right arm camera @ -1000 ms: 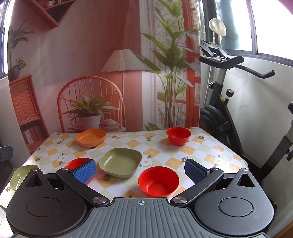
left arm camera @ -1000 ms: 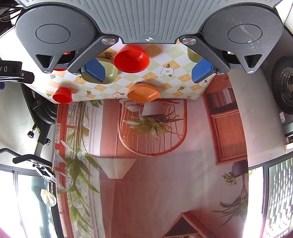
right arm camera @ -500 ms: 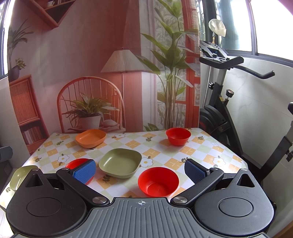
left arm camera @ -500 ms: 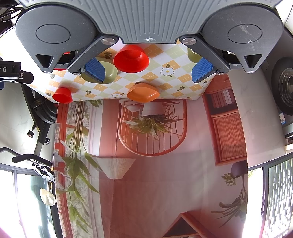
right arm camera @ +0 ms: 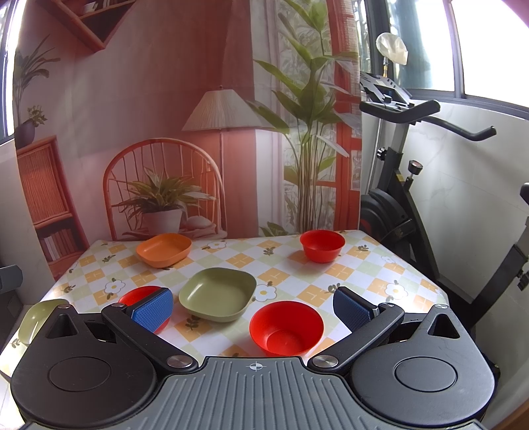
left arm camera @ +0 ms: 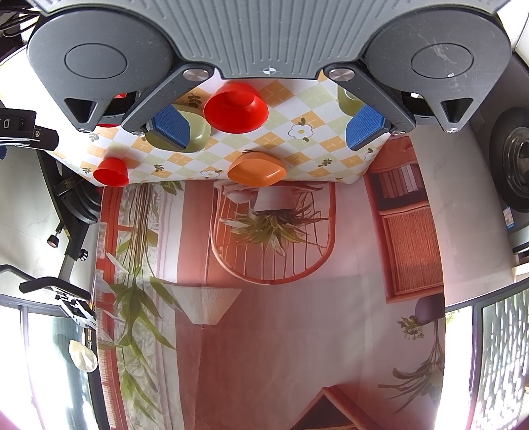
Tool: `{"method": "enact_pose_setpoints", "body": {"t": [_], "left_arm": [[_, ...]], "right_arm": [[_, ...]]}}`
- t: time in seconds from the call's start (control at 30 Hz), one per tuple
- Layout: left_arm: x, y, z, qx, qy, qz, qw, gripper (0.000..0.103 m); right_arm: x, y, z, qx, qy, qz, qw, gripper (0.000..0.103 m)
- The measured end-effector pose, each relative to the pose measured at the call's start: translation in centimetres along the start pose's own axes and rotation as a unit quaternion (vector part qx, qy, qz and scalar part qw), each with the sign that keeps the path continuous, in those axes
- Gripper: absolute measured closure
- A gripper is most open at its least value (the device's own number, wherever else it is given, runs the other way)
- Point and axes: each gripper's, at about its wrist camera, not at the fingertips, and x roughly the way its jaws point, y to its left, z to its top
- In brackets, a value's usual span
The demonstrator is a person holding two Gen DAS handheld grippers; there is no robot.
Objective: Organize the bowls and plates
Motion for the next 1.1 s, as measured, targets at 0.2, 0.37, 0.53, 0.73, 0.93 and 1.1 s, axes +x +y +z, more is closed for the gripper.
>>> {"method": "enact_pose_setpoints", "body": {"t": [0.2,0.37,0.53,0.73,0.93,1.1], "left_arm": [[0.3,0.0,0.2,-0.001,0.006,0.019,0.9998,0.001],[1.2,0.0,0.8,0.009,0.009,0.039,0.9992,0.001],[2.5,0.0,1.8,0.028,-0.002,0.053,0.9982,0.001],[4.7,0.7,3.5,0.026,-0.004,0.061,0.9978,0.001],[8.1,1.2,4.5,0.023,0.013,0.062,0.9977,0.003],[11.1,1.5,4.4,0.022,0.028,0.05,0.9981,0.015]], "right_arm": [[0.5,-0.4,0.1,0.003,-0.017,0.01,1.0,0.0],[1.3,-1.3,2.0,0.013,-0.058,0.034,0.998,0.0],[2.9,-1.8,4.7,0.028,-0.088,0.048,0.995,0.0],[6.2,-0.9,6.3,0.027,-0.099,0.054,0.993,0.0],[11.0,1.0,6.2,0.028,-0.068,0.073,0.995,0.0],[14.8,2.9,5.3,0.015,-0.029,0.078,0.996,0.0]]}}
